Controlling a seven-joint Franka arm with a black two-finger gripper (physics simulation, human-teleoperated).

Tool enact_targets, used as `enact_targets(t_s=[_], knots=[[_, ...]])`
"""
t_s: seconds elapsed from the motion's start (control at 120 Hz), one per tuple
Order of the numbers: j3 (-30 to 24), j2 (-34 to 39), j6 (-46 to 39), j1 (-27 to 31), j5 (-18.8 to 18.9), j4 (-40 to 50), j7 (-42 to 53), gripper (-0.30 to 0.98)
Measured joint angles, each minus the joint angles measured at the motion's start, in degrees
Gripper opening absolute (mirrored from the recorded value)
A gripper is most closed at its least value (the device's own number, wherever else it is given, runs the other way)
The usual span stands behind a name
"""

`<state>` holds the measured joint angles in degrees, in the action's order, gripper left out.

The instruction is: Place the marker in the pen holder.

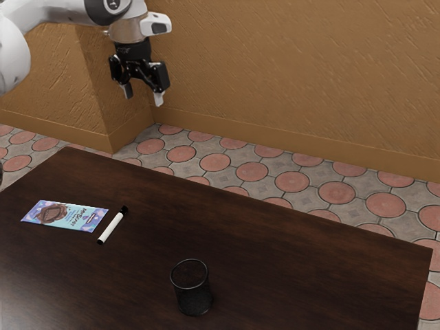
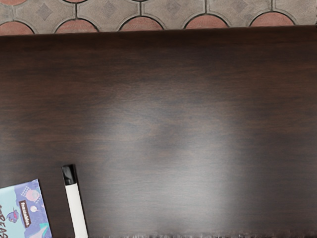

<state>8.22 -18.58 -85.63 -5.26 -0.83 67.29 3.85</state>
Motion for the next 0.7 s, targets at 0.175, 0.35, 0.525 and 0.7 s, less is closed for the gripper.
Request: enact_targets(t_s=[0.175, 0.35, 0.525, 0.7], knots=[[0.1, -0.2, 0.7, 0.0, 0.0, -0.1, 1.7, 0.68], [-0.2, -3.8, -2.3, -0.2, 0.0, -0.1, 2.9, 0.68], [0.1, -13.2, -9.6, 3.0, 0.7, 0.0, 3.7, 0.68], [0.1, -21.0, -16.0, 6.6, 2.7, 0.0, 4.8, 0.68]])
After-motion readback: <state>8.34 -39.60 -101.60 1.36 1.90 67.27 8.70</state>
